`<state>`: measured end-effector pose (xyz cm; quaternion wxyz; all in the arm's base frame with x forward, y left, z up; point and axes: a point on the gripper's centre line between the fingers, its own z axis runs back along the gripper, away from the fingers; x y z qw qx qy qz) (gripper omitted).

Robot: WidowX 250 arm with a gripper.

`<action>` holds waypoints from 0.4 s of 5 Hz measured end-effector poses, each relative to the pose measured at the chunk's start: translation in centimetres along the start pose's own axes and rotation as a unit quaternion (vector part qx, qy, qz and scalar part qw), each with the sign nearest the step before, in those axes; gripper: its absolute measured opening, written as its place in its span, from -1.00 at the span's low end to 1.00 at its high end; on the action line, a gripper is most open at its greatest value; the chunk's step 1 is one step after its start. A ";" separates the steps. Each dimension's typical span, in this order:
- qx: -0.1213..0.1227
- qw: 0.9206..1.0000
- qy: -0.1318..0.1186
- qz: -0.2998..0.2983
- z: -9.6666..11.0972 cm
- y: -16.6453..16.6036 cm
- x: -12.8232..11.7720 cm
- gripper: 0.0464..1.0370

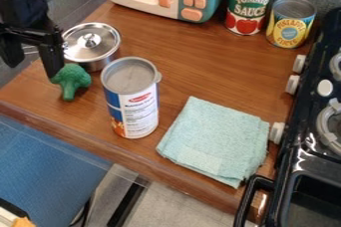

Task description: Moved a cloth from the bottom right corner of the table to the top right corner of the table

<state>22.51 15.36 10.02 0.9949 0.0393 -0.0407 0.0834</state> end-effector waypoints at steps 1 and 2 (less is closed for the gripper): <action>-0.007 1.000 0.010 -0.001 -0.5 -0.3 -0.2 0.93; -0.031 0.997 -0.024 -0.069 1.9 -5.7 1.1 0.93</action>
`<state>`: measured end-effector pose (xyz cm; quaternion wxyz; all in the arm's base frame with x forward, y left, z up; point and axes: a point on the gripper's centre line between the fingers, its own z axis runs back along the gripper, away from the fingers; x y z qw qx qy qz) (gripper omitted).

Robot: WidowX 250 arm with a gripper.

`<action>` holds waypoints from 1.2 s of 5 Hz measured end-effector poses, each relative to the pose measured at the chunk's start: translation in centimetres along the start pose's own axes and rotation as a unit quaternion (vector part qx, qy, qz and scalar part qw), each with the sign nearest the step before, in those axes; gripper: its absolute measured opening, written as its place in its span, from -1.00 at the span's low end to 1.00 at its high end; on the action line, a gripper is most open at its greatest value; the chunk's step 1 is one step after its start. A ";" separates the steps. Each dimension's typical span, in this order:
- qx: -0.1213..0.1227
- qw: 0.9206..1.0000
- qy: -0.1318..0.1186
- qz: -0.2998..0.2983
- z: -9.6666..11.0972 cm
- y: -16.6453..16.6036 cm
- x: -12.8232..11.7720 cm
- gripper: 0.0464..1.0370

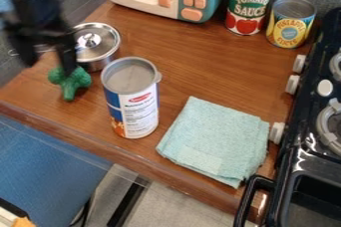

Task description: Moved a cloth from the bottom right corner of the table to the top right corner of the table

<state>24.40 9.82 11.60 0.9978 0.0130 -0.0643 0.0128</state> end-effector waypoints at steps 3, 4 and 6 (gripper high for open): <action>-0.018 0.986 -0.023 -0.166 0.7 -14.9 0.0 0.93; -0.032 0.986 -0.010 -0.161 -2.0 -19.8 -0.8 0.93; 0.014 0.993 -0.003 -0.113 -5.6 -20.9 0.1 0.93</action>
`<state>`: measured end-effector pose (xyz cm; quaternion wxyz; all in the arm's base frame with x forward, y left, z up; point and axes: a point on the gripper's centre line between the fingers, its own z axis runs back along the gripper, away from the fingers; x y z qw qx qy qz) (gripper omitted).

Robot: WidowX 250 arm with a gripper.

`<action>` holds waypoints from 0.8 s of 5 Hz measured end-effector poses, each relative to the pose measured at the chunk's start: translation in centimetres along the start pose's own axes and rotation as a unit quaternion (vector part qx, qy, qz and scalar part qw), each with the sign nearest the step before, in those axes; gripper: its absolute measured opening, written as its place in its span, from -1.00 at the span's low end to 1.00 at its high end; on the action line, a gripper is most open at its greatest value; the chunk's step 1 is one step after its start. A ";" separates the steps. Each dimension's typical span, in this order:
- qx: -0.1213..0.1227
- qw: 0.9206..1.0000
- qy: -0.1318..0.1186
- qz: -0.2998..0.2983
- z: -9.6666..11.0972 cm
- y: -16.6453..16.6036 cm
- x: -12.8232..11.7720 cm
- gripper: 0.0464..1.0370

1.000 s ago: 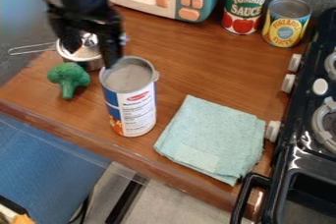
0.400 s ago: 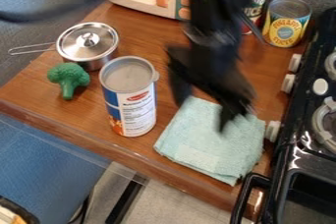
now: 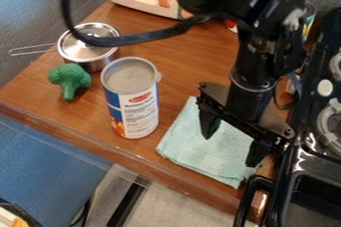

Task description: Moved a cloth from the bottom right corner of the table to the top right corner of the table

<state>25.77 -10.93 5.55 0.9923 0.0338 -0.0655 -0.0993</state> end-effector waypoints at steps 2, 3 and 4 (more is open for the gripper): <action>0.024 0.999 -0.004 0.048 -1.4 3.7 0.0 0.93; 0.017 0.996 0.011 0.082 -2.9 5.8 -0.1 0.93; 0.003 0.996 0.016 0.087 -3.5 6.1 0.7 0.93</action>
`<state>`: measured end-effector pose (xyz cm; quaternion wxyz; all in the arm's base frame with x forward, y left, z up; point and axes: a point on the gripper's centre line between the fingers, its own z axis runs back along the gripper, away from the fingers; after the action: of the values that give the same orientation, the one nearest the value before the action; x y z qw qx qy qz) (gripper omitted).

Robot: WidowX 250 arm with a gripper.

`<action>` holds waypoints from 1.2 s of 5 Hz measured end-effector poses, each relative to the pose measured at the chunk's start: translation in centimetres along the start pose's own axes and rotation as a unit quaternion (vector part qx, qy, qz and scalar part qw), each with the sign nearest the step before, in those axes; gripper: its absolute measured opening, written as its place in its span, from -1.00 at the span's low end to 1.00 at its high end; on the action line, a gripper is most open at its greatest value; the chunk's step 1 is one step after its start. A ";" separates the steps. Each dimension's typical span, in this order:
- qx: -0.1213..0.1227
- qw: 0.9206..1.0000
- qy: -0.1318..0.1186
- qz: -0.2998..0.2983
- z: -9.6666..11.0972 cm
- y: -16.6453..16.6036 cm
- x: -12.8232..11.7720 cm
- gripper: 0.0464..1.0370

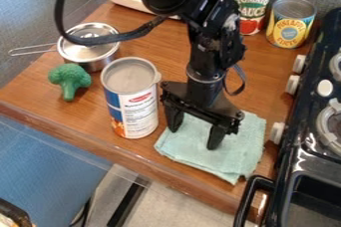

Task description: Moved a cloth from the bottom right corner of the table to the top right corner of the table

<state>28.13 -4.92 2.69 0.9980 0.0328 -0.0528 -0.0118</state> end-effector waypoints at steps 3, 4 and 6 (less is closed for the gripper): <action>-0.029 0.999 -0.020 0.033 -1.0 1.0 9.5 0.93; -0.015 0.999 -0.032 0.033 -1.2 2.2 13.2 0.93; -0.031 0.998 -0.037 0.039 -1.6 3.4 17.0 0.93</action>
<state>45.29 -1.90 3.09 0.9956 -0.0005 -0.0906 0.0244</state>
